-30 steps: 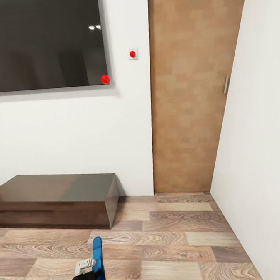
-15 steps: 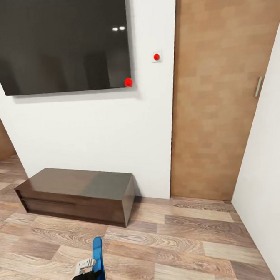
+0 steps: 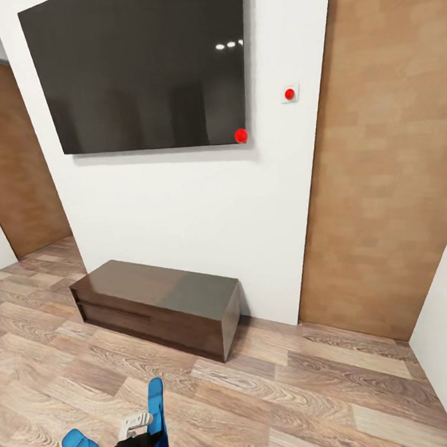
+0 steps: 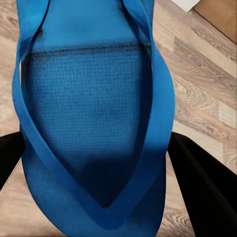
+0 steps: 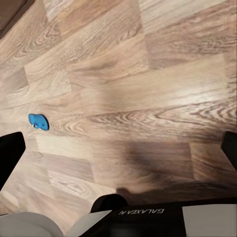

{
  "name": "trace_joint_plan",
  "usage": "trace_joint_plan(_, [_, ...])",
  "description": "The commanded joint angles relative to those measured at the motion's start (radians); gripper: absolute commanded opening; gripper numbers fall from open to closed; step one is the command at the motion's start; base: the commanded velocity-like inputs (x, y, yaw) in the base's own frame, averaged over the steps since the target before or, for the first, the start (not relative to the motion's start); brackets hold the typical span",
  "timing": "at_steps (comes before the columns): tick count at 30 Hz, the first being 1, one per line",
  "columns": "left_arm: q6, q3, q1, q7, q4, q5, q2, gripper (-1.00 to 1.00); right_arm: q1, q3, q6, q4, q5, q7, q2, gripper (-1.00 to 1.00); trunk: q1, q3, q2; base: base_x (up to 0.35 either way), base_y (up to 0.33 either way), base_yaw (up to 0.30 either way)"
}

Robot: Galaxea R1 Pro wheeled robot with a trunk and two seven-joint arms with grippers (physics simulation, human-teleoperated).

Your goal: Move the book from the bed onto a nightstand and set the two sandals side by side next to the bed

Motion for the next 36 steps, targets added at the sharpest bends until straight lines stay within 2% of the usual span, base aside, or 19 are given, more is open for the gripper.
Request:
trace_joint_plan(1, [0.009, 0.008, -0.001, -0.006, -0.001, -0.002, -0.001, -1.0, 0.0, -0.003, 0.007, -0.001, -0.004, 0.001, 0.0, 1.0, -0.004, 0.002, 0.007, 0.0, 0.0, 0.294])
trace_joint_plan(7, [0.009, 0.008, -0.001, -0.007, -0.001, -0.002, -0.001, -1.0, 0.0, -0.003, 0.007, -0.001, -0.004, 0.001, 0.0, 1.0, -0.004, 0.002, 0.007, 0.0, 0.0, 0.25])
trace_joint_plan(18, [0.009, 0.008, -0.001, -0.006, 0.001, -0.002, -0.001, -1.0, 0.0, -0.003, 0.007, -0.001, -0.004, 0.002, 0.001, 1.0, -0.004, 0.002, 0.007, 0.0, 0.0, 0.028])
trace_joint_plan(36, [0.008, 0.013, -0.001, 0.009, 0.002, 0.003, 0.0, -1.0, 0.0, -0.007, 0.006, 0.024, -0.005, -0.001, -0.001, 1.0, -0.004, 0.002, 0.007, 0.0, 0.0, 0.277])
